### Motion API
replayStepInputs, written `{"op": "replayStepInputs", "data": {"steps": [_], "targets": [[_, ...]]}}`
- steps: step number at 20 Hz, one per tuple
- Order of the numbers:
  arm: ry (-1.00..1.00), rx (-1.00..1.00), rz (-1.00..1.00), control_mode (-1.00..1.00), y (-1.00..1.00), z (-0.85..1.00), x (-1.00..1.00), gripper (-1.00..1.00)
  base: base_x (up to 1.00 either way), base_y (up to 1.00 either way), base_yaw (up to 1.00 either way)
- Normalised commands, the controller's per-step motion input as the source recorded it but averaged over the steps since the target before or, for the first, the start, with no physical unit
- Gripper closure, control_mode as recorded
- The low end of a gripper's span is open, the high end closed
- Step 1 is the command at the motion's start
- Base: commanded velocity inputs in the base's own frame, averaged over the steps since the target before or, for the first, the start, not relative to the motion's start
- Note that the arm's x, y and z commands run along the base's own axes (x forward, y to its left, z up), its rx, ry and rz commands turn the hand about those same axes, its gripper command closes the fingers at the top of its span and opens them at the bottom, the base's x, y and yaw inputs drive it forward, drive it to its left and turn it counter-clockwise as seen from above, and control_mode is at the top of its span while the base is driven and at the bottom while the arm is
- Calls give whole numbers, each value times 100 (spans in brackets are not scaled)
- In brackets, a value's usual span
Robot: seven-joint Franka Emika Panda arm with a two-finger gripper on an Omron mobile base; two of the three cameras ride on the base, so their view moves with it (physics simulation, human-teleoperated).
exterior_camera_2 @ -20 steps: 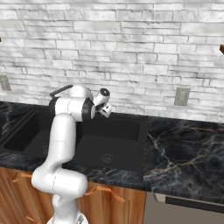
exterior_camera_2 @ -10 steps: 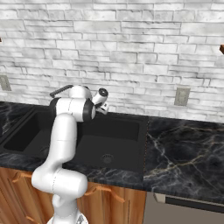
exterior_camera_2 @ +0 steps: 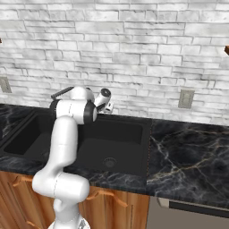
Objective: Dump the tomato from the pot into the sink. Then turn on the water and wash the tomato. Then turn off the water and put the tomato back in the pot.
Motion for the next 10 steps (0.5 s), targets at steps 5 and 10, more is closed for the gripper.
{"op": "replayStepInputs", "data": {"steps": [5, 10], "targets": [[9, -18, -8, -100, -56, 68, -71, -100, 0, 0, 0], [11, -7, -5, -100, -36, 78, -99, -100, 0, 0, 0]]}}
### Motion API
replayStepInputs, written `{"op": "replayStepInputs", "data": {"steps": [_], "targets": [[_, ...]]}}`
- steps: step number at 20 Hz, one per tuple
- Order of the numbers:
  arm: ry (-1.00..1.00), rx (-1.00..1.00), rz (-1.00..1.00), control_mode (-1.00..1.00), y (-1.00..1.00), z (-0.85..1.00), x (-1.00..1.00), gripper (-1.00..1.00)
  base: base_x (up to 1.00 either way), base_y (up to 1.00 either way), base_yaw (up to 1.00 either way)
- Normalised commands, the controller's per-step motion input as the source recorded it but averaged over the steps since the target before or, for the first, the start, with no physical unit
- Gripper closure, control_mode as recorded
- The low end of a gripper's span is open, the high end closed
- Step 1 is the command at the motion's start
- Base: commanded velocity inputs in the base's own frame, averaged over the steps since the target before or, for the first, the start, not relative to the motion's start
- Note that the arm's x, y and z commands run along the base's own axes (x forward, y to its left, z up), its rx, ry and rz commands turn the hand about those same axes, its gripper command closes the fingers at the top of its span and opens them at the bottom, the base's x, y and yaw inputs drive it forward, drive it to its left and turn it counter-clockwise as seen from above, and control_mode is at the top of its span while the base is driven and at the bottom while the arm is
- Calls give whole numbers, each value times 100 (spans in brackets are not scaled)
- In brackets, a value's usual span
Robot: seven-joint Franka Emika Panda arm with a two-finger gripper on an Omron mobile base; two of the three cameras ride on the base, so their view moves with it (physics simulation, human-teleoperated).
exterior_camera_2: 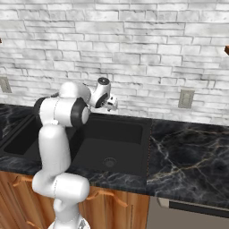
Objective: Dump the tomato from the pot into the sink. Then turn on the water and wash the tomato. Then turn off the water and put the tomato back in the pot.
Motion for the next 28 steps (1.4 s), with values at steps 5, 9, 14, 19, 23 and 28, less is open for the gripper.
{"op": "replayStepInputs", "data": {"steps": [5, 9, 14, 19, 23, 28], "targets": [[15, 0, -3, -100, -5, 86, -99, -100, 0, 0, 0], [18, 0, -1, -100, 0, 81, -100, -100, 0, 0, 0], [22, 0, -3, -100, 0, 34, -100, -100, 0, 0, 0], [18, 0, 0, -100, 22, 0, -100, -100, 0, 0, 0], [6, 0, 0, -100, 63, 0, -94, -100, 0, 0, 0], [0, 0, 0, -100, 94, 0, -49, -100, 0, 0, 0]]}}
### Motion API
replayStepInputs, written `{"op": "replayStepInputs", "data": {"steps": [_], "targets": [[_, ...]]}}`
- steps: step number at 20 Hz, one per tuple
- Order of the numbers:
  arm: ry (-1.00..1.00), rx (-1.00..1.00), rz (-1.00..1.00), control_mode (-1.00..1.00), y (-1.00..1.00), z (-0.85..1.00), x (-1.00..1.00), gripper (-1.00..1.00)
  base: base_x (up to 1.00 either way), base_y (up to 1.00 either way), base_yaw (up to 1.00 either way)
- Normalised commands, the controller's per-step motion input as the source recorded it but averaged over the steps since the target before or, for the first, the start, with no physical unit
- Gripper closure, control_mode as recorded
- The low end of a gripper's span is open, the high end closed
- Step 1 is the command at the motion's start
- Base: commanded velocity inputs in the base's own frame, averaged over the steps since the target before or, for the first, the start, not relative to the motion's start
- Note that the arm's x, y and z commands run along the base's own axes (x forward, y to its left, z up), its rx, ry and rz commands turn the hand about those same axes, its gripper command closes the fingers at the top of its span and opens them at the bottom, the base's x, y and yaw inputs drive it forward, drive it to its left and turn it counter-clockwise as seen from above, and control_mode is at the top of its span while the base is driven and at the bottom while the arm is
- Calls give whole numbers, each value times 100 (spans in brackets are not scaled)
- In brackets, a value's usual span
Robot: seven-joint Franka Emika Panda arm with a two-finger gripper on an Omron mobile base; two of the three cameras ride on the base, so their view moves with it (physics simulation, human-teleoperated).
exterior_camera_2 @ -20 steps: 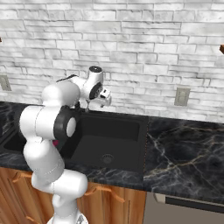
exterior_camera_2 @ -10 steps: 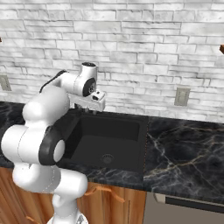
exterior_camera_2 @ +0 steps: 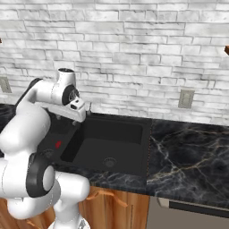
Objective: Dump the tomato from the pot into the sink. Then turn on the water and wash the tomato. Then turn off the water and put the tomato back in the pot.
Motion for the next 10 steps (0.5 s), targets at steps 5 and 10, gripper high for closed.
{"op": "replayStepInputs", "data": {"steps": [5, 10], "targets": [[0, 0, 0, -100, 95, 0, -19, -100, 0, 0, 0], [0, 0, 0, -100, 75, 0, -2, -100, 0, 0, 0]]}}
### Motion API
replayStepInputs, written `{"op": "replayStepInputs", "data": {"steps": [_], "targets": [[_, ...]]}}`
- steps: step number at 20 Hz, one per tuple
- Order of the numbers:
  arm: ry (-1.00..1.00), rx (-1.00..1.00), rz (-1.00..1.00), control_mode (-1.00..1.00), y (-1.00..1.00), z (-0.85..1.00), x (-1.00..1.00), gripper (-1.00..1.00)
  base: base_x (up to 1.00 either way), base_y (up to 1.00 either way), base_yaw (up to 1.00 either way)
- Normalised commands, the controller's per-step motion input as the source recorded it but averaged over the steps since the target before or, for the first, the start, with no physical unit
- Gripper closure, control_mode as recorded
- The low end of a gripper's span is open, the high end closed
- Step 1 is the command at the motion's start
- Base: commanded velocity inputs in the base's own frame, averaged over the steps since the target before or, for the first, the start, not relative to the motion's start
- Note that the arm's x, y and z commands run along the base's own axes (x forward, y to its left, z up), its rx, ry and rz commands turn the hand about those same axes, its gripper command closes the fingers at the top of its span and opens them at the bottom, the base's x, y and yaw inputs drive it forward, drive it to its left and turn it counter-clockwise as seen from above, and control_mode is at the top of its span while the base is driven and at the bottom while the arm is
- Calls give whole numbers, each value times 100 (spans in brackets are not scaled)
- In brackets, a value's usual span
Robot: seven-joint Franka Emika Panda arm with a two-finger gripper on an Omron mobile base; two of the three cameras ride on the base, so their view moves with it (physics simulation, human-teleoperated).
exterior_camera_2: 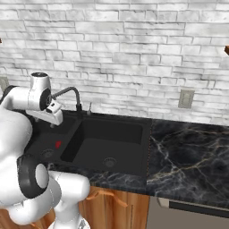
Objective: Dump the tomato from the pot into the sink. Then turn on the water and wash the tomato. Then turn off the water and put the tomato back in the pot.
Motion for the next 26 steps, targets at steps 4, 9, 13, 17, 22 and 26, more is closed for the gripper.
{"op": "replayStepInputs", "data": {"steps": [4, 9, 13, 17, 22, 26], "targets": [[0, -4, 0, -100, 61, -1, 8, -100, 0, 0, 0], [0, -11, 0, -100, 47, -15, 21, -100, 0, 0, 0], [0, -17, 0, -100, 21, -30, 13, -100, 0, 0, 0], [0, -19, 0, -100, 14, -38, 15, -100, 0, 0, 0], [0, -14, 0, -100, 20, -35, 15, -100, 0, 0, 0], [0, -8, 1, -100, 20, -22, 13, -100, 0, 0, 0]]}}
